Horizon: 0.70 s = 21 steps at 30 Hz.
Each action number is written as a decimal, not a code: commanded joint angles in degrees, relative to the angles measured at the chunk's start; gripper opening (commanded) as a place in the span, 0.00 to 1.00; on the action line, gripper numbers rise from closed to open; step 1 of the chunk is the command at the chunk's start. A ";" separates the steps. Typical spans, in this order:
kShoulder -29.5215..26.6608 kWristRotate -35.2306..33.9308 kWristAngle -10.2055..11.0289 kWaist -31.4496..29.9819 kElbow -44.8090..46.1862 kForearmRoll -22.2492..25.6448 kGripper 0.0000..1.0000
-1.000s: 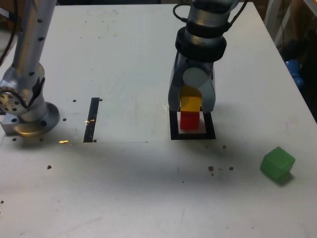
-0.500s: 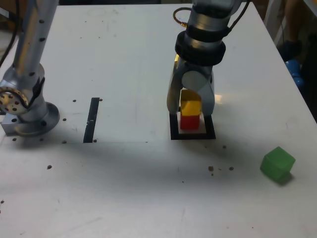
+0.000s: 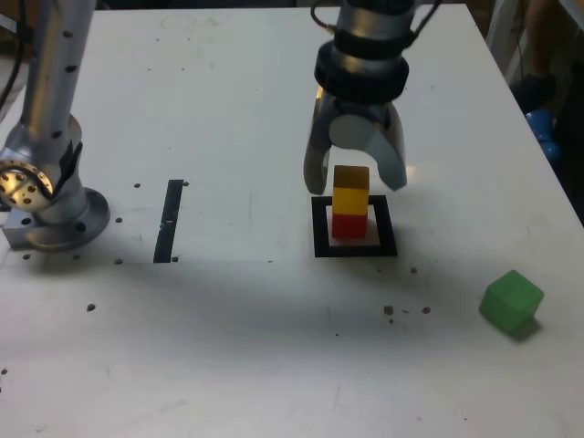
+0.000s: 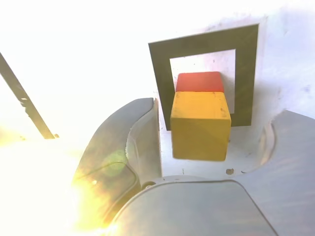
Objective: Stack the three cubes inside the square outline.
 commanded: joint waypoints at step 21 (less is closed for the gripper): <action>4.27 16.52 6.86 -3.79 -24.09 12.73 0.99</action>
